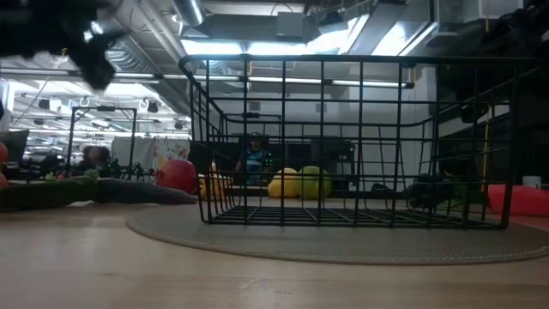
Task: Build produce basket
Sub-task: Put the bottom tangerines into the wire basket
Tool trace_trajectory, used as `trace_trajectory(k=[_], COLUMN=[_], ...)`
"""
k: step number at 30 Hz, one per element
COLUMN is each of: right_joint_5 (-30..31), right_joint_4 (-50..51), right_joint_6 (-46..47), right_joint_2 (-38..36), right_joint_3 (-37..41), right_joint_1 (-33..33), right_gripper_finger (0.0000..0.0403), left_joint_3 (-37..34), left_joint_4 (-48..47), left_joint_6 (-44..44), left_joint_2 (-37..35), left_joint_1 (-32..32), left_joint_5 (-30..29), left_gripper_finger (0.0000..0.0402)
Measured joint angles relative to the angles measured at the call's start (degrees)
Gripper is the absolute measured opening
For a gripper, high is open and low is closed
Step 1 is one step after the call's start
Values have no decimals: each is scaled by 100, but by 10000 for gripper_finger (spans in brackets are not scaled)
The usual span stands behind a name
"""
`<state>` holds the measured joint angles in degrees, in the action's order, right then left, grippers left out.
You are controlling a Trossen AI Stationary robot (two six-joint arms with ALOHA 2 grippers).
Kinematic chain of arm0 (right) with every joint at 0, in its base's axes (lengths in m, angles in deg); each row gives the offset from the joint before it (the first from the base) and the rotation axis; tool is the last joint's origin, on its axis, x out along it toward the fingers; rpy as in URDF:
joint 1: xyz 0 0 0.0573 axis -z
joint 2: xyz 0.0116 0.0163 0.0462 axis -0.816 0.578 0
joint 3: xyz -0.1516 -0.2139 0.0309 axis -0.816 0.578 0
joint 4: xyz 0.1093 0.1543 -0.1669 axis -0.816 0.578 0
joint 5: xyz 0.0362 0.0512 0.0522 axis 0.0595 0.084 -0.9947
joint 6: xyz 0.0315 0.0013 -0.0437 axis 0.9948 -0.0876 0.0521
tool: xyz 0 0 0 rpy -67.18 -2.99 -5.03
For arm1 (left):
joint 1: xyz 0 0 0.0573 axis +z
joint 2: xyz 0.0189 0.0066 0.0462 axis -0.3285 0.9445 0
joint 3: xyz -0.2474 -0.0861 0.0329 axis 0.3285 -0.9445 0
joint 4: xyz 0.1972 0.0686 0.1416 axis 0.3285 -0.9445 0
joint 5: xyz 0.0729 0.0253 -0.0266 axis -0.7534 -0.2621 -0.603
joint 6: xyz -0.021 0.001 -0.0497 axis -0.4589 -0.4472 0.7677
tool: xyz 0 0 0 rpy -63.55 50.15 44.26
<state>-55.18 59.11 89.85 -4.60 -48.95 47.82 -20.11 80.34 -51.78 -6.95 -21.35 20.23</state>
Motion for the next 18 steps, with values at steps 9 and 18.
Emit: trace_trajectory(k=[9,18], right_joint_5=[2,2], right_joint_4=[0,-1], right_joint_6=[-58,-138], right_joint_2=[0,0], right_joint_3=[0,0], right_joint_1=[0,-1], right_gripper_finger=[122,122], left_joint_3=[1077,1838], left_joint_4=[55,-1550], left_joint_6=[-966,-1267], left_joint_2=[700,2441], left_joint_1=[-146,-289], left_joint_5=[895,799], left_gripper_finger=[153,153])
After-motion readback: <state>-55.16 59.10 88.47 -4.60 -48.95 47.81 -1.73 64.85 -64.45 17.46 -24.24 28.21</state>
